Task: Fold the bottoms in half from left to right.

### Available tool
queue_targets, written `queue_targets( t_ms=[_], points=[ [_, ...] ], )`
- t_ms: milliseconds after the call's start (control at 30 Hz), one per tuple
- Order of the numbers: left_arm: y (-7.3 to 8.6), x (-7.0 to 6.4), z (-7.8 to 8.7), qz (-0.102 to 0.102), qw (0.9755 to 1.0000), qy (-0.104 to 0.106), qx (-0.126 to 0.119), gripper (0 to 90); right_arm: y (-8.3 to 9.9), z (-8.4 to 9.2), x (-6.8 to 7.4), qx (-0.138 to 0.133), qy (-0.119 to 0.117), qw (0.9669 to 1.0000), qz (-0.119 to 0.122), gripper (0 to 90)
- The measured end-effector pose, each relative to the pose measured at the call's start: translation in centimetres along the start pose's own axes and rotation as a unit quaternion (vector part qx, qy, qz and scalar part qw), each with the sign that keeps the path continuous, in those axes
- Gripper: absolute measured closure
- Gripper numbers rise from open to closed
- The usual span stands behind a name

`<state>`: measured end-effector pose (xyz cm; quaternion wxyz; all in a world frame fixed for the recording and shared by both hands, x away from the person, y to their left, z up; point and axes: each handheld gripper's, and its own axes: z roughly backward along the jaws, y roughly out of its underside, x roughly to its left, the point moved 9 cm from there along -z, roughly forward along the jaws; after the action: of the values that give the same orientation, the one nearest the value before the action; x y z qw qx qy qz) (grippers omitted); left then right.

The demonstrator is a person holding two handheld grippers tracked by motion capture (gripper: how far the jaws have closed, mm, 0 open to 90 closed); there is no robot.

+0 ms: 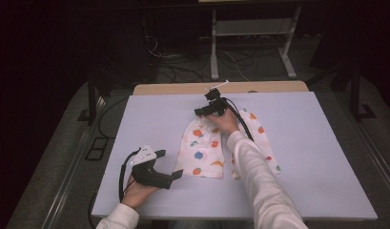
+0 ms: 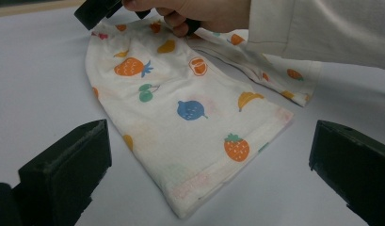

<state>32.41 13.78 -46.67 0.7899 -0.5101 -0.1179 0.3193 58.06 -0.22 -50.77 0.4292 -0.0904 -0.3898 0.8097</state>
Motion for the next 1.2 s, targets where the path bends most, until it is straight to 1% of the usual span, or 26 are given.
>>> queue_targets(
  t_ms=[67,200,267,400,500,600,667,833,933,1000,1033,1100,1167,1200],
  points=[
    [0.0,0.0,0.0,0.0,1.0,0.0,0.0,0.0,0.0,0.0,-0.1,0.004,0.001,1.0,-0.002,26.1],
    [0.0,0.0,0.0,0.0,1.0,0.0,0.0,0.0,0.1,0.0,0.0,0.008,-0.003,1.0,-0.002,35.1],
    [0.0,0.0,0.0,0.0,1.0,0.0,0.0,0.0,0.0,0.0,0.1,0.006,-0.009,0.9999,-0.006,40.3],
    [0.0,0.0,0.0,0.0,1.0,0.0,0.001,0.0,0.1,-0.1,0.4,0.008,-0.013,0.9999,-0.001,47.2],
    [0.0,0.0,0.0,0.0,1.0,-0.001,0.001,0.0,0.2,-0.1,0.5,0.013,-0.01,0.9998,0.006,52.4],
    [0.0,0.0,-0.1,0.0,1.0,-0.001,0.001,0.0,0.3,-0.1,0.5,0.019,-0.004,0.9998,0.006,57.6],
    [0.0,0.0,-0.1,0.0,1.0,-0.001,0.002,0.0,0.5,-0.1,0.6,0.026,-0.007,0.9996,0.005,59.1],
    [0.1,0.0,-0.1,-0.001,1.0,-0.001,0.003,0.0,0.7,-0.1,0.8,0.035,0.002,0.9993,0.01,65.3],
    [0.1,0.0,-0.1,-0.001,1.0,-0.002,0.002,0.0,0.7,-0.1,0.8,0.038,0.012,0.9991,0.016,68.8],
    [0.1,0.0,-0.1,0.0,1.0,-0.002,0.003,0.0,0.6,-0.1,0.8,0.036,0.022,0.9989,0.018,74.2],
    [0.1,0.0,-0.1,0.0,1.0,-0.002,0.002,0.0,0.6,0.0,0.8,0.035,0.027,0.9988,0.02,75.4],
    [0.1,0.0,-0.1,-0.001,1.0,-0.002,0.002,0.0,0.6,0.0,0.9,0.038,0.037,0.9982,0.028,77.9],
    [0.1,0.0,-0.1,-0.001,1.0,-0.002,0.003,0.0,0.6,0.1,1.0,0.042,0.043,0.9976,0.034,82.8],
    [0.1,0.0,-0.1,-0.001,1.0,-0.002,0.002,0.0,0.7,0.1,1.1,0.043,0.041,0.9977,0.035,83.4]
  ],
)
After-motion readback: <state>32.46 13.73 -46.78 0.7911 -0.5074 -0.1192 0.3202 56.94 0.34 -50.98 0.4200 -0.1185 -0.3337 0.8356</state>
